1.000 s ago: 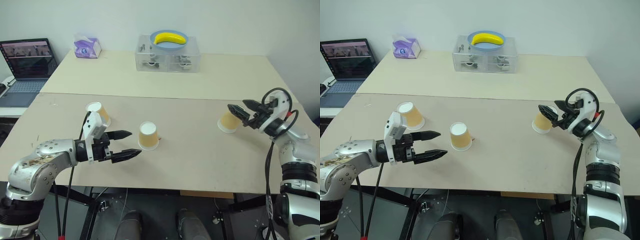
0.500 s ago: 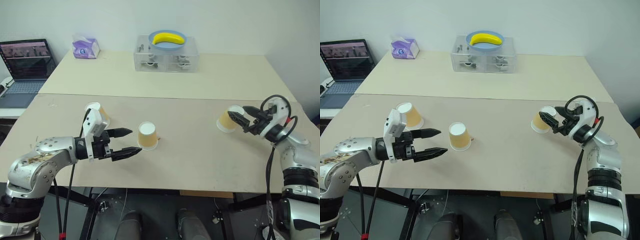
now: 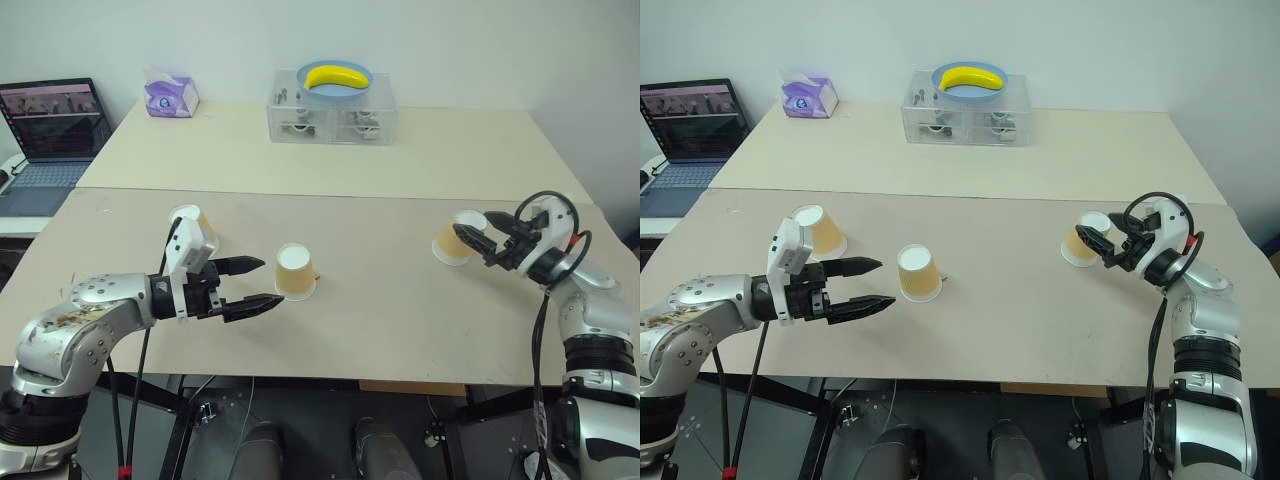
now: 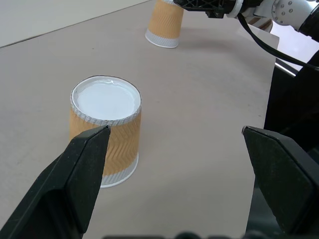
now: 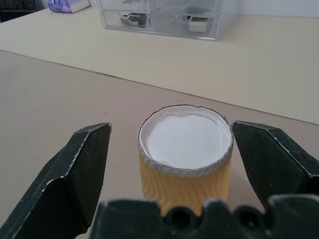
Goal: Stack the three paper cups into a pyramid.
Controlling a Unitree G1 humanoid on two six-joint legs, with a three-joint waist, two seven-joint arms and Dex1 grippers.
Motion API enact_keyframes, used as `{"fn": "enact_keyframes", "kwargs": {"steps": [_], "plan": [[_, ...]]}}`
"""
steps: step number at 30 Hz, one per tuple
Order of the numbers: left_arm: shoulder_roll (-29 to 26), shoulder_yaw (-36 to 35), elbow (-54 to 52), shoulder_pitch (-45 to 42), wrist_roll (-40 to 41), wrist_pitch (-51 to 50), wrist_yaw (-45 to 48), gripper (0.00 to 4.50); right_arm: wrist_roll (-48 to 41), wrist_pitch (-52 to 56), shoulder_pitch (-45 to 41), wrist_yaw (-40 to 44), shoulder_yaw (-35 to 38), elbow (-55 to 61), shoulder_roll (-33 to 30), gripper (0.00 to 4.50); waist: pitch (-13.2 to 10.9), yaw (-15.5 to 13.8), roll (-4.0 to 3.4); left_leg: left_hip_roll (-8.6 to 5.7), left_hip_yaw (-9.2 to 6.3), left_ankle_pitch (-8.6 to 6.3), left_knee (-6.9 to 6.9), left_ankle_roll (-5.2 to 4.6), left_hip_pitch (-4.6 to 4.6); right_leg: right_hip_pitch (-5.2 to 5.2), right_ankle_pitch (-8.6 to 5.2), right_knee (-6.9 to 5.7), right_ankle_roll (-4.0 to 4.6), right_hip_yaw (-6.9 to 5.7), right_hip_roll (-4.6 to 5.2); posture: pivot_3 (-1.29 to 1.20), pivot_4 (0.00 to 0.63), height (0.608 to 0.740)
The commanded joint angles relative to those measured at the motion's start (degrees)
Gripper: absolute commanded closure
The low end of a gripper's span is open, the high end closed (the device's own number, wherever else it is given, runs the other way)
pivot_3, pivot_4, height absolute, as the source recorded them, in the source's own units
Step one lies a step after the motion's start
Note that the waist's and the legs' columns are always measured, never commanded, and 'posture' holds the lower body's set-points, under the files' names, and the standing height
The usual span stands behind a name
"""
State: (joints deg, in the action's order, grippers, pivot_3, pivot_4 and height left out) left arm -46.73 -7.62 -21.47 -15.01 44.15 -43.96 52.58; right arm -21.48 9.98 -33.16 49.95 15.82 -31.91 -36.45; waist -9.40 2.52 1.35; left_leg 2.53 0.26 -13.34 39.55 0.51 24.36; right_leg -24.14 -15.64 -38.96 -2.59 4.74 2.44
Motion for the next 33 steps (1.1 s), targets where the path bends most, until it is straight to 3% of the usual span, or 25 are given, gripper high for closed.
{"fn": "enact_keyframes", "kwargs": {"steps": [1, 11, 28, 31, 33], "plan": [[0.18, -1.43, -0.69, -0.28, 0.74, 0.22, -0.07, 0.00, 1.16, -2.08, -0.70, 0.21, -0.89, 0.89, 0.04, 0.03, 0.00, 0.01, 0.00, 0.00, 0.00, 0.00, 0.00, 0.00, 0.00, 0.00, 0.00, 0.00, 0.00, 0.00, 0.00, 0.00, 0.150, 0.694], [0.22, -1.45, -0.90, -0.11, 1.02, 0.06, -0.12, 0.00, 4.89, -7.06, -0.98, -1.23, -1.95, -0.78, -1.21, 0.03, 0.00, -0.01, 0.00, 0.00, 0.00, 0.00, 0.00, 0.00, 0.00, 0.00, 0.00, 0.00, 0.00, 0.00, 0.00, 0.00, 0.150, 0.694], [0.33, -1.00, -0.46, -0.78, 0.85, 0.14, -0.04, 0.00, 3.96, -7.91, -2.90, -2.58, -0.66, -3.09, -0.28, 0.03, 0.00, -0.07, 0.00, -0.01, 0.00, 0.00, 0.00, 0.00, 0.03, -0.02, 0.00, 0.01, 0.00, 0.01, 0.01, 0.00, 0.150, 0.694], [0.39, -1.07, -0.43, -0.84, 0.85, 0.15, -0.14, 0.00, 4.06, -7.88, -3.05, -2.51, -0.78, -3.40, -0.28, 0.70, 0.00, -0.07, 0.00, -0.01, 0.00, 0.00, 0.00, 0.00, 0.02, -0.02, 0.00, 0.00, 0.00, 0.01, 0.01, 0.00, 0.150, 0.694], [0.37, -1.23, -0.43, -0.82, 0.86, 0.18, -0.22, 0.00, 4.01, -7.84, -2.94, -2.18, -0.80, -3.42, -0.37, 1.38, 0.00, -0.07, 0.00, -0.01, 0.00, 0.00, 0.00, 0.00, 0.02, -0.02, 0.00, 0.00, 0.00, 0.01, 0.01, 0.00, 0.150, 0.694]]}}
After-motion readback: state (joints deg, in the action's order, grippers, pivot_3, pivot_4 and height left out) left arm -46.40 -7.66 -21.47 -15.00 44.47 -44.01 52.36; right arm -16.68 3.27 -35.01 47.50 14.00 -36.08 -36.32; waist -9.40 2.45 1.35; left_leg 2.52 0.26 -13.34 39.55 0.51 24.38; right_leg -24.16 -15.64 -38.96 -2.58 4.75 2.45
